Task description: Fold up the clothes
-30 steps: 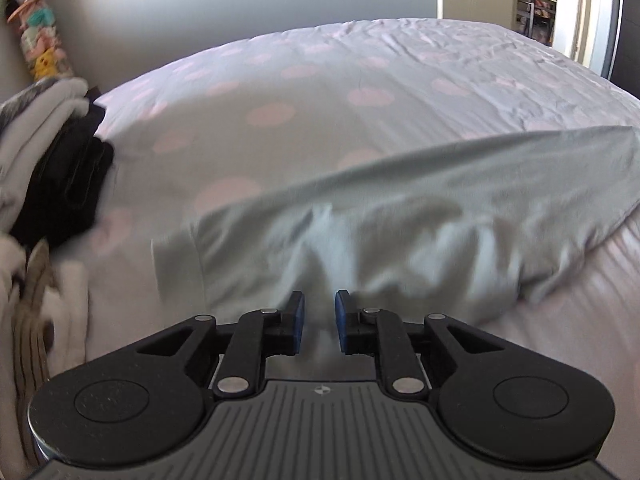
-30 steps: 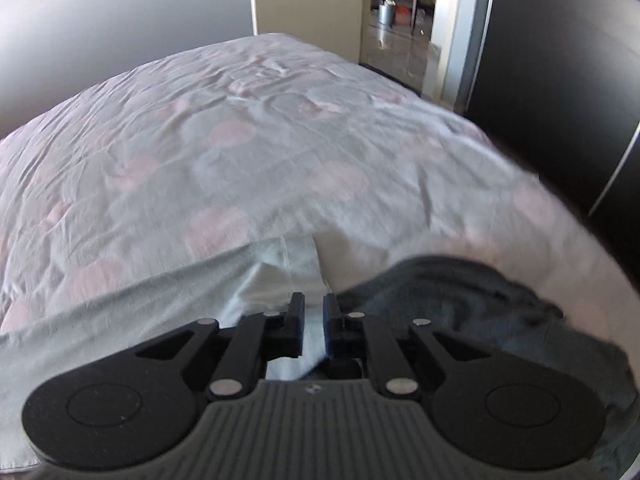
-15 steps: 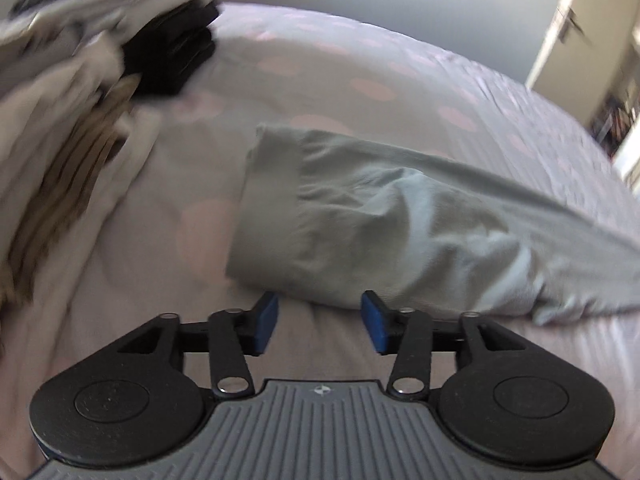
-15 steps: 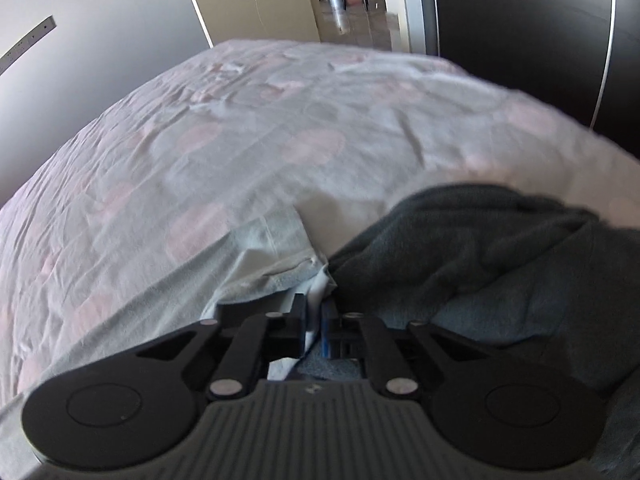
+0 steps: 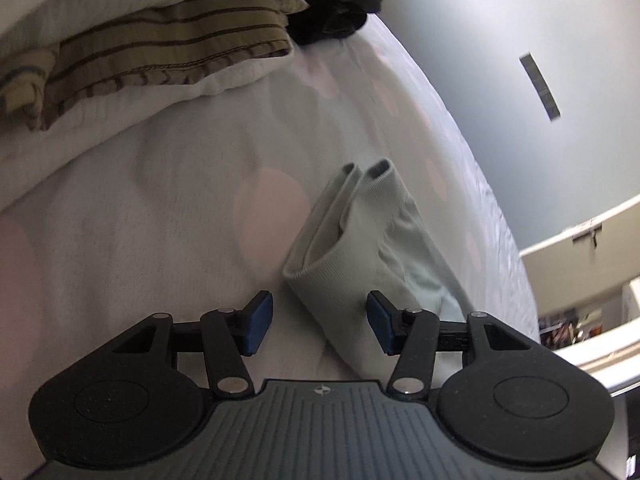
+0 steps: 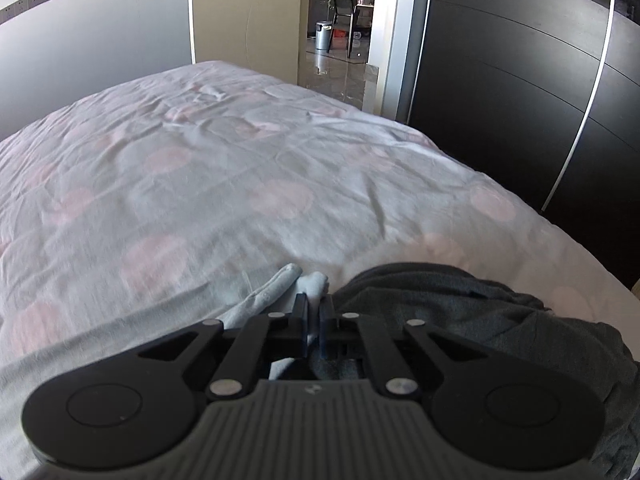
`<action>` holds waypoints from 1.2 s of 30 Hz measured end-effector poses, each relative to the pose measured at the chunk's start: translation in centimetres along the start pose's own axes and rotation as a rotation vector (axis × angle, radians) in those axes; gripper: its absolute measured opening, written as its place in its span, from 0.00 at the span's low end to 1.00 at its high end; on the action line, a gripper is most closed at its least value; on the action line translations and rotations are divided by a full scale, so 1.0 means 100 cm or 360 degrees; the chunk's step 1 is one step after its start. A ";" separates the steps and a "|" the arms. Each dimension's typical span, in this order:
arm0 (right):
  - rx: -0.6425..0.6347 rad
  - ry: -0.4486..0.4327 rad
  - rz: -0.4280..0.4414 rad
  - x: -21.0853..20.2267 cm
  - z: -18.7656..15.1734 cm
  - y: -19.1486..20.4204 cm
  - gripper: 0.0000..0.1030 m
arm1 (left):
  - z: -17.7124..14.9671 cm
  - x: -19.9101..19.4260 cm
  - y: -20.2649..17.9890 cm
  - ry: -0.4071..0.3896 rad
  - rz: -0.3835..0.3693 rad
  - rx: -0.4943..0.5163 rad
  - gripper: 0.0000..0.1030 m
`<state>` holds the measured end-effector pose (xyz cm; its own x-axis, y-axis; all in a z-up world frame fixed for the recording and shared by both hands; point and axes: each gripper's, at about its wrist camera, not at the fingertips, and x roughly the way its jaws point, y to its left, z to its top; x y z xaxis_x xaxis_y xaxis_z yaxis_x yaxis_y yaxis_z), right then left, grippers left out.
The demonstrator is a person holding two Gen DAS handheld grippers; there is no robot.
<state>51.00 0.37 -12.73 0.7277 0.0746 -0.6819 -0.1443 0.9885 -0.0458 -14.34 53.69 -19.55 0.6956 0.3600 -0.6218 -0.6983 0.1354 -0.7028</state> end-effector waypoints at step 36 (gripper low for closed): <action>0.0481 0.0065 0.0257 -0.015 0.007 -0.045 0.30 | 0.025 0.007 -0.043 -0.0078 0.0385 0.0405 0.21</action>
<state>51.00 -4.15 -10.99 0.6832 0.2340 -0.6918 -0.0458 0.9591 0.2792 -11.29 55.65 -16.11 0.5002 0.4528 -0.7381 -0.8659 0.2640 -0.4249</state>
